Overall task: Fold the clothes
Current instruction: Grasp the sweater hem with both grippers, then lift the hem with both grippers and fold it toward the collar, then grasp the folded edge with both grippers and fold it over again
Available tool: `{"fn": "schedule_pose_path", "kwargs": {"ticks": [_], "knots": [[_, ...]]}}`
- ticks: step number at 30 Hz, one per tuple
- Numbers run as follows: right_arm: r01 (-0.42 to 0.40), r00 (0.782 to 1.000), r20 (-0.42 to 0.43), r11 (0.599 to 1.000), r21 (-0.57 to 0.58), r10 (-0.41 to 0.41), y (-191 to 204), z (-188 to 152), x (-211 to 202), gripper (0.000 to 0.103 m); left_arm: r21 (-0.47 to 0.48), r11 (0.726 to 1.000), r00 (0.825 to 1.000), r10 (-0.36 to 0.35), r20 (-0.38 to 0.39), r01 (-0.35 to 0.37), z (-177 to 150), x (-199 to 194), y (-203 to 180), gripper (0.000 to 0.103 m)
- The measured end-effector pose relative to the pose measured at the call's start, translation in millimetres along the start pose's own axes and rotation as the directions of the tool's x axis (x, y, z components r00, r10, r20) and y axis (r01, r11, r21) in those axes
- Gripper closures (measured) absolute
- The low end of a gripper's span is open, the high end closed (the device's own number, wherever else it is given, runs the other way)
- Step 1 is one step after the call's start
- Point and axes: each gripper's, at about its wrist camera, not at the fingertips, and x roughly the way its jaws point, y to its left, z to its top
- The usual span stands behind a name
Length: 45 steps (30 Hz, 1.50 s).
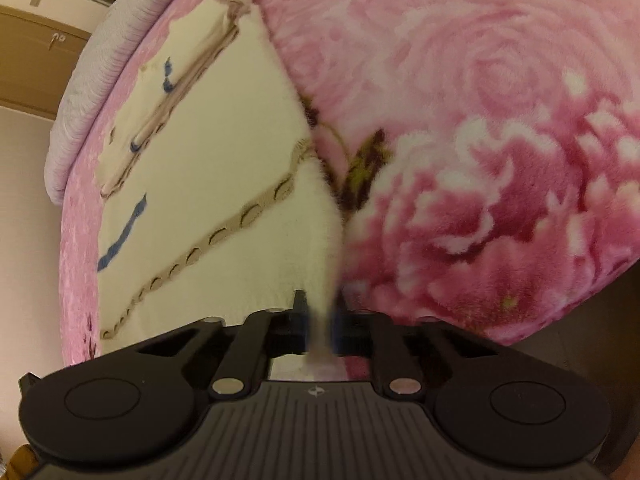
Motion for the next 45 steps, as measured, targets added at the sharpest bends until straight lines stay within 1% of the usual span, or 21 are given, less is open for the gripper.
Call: {"fn": "schedule_pose_path", "kwargs": {"ticks": [4, 9, 11, 13, 16, 18, 19, 20, 22, 24, 26, 30, 33, 34, 35, 36, 37, 38, 39, 42, 45], "knots": [[0.016, 1.0, 0.012, 1.0, 0.0, -0.016, 6.0, -2.9, -9.7, 0.094, 0.023, 1.0, 1.0, -0.004, -0.022, 0.005, -0.6, -3.9, -1.1, 0.097], [0.036, 0.999, 0.021, 0.999, -0.034, -0.036, 23.4, -8.9, -37.4, 0.096, 0.028, 0.998, 0.999, -0.05, -0.021, 0.05, -5.5, -35.2, 1.7, 0.097], [0.058, 0.998, -0.009, 0.997, -0.045, -0.059, 30.9, -16.2, -44.8, 0.096, 0.024, 0.998, 0.997, -0.062, -0.041, 0.063, -11.5, -46.8, 0.6, 0.098], [0.1, 0.993, -0.062, 0.995, -0.026, -0.102, 32.2, -33.7, -51.1, 0.096, 0.022, 0.999, 0.996, -0.046, -0.08, 0.047, -20.8, -55.7, 3.3, 0.098], [0.153, 0.981, -0.132, 0.987, 0.044, -0.146, 28.8, -57.6, -56.5, 0.096, -0.055, 0.998, 0.991, -0.02, -0.134, 0.012, -35.7, -69.2, 20.3, 0.097], [0.155, 0.98, -0.142, 0.985, 0.079, -0.143, 32.3, -64.2, -60.7, 0.096, -0.101, 0.995, 0.988, -0.018, -0.152, 0.003, -37.7, -77.3, 27.0, 0.097], [0.156, 0.979, -0.146, 0.983, 0.096, -0.141, 34.1, -67.3, -62.8, 0.096, -0.098, 0.995, 0.988, -0.025, -0.153, 0.01, -33.9, -81.6, 24.5, 0.097], [0.148, 0.983, -0.125, 0.984, 0.1, -0.135, 39.8, -64.5, -66.9, 0.096, -0.087, 0.996, 0.988, -0.038, -0.153, 0.025, -27.3, -85.5, 19.0, 0.097], [0.133, 0.989, -0.078, 0.986, 0.097, -0.126, 51.8, -50.1, -76.9, 0.095, -0.048, 0.997, 0.988, -0.069, -0.142, 0.062, -8.3, -92.2, 1.9, 0.097], [0.095, 0.995, 0.005, 0.993, 0.073, -0.096, 67.6, -23.4, -86.7, 0.095, 0.0, 0.994, 0.988, -0.11, -0.109, 0.11, 19.7, -97.5, -18.9, 0.097], [0.059, 0.994, 0.086, 0.997, 0.046, -0.062, 83.5, 3.4, -96.5, 0.095, 0.05, 0.988, 0.987, -0.145, -0.065, 0.148, 51.7, -95.3, -44.0, 0.097], [-0.012, 0.972, 0.235, 0.999, -0.041, 0.021, 122.5, 76.3, -94.4, 0.095, 0.104, 0.973, 0.977, -0.212, 0.027, 0.208, 119.7, -78.0, -87.0, 0.097], [-0.041, 0.953, 0.298, 0.997, -0.061, 0.058, 143.9, 138.7, -74.2, 0.095, 0.111, 0.966, 0.965, -0.244, 0.097, 0.233, 173.3, -55.2, -112.4, 0.095], [-0.041, 0.949, 0.309, 0.997, -0.058, 0.057, 149.2, 156.5, -64.9, 0.094, 0.114, 0.967, 0.963, -0.239, 0.12, 0.226, 190.8, -43.1, -120.9, 0.095], [-0.038, 0.948, 0.313, 0.998, -0.048, 0.051, 152.2, 177.2, -51.3, 0.092, 0.115, 0.972, 0.964, -0.221, 0.146, 0.205, 205.7, -31.6, -128.1, 0.091], [-0.035, 0.947, 0.317, 0.999, -0.038, 0.045, 155.0, 198.0, -37.7, 0.085, 0.114, 0.977, 0.965, -0.198, 0.174, 0.18, 218.8, -21.1, -132.5, 0.08], [-0.019, 0.946, 0.324, 1.0, -0.019, 0.024, 154.9, 216.2, -25.3, 0.071, 0.101, 0.982, 0.964, -0.177, 0.198, 0.16, 230.8, -11.7, -134.0, 0.075], [0.006, 0.944, 0.331, 1.0, 0.013, -0.01, 152.9, 233.4, -13.5, 0.062, 0.078, 0.987, 0.963, -0.154, 0.221, 0.14, 242.9, -3.8, -134.5, 0.074], [0.03, 0.941, 0.337, 0.999, 0.044, -0.044, 150.9, 250.5, -1.8, 0.048, 0.061, 0.99, 0.962, -0.139, 0.237, 0.128, 252.9, 2.6, -134.9, 0.074], [0.054, 0.941, 0.33, 0.997, 0.056, -0.069, 136.6, 267.3, 12.2, 0.049, 0.077, 0.995, 0.967, -0.079, 0.243, 0.062, 264.9, 17.7, -137.8, 0.073], [0.083, 0.959, 0.273, 0.997, -0.001, -0.079, 127.9, 268.8, 22.3, 0.049, 0.101, 0.995, 0.979, -0.029, 0.203, 0.008, 259.2, 25.8, -131.2, 0.072]]}}
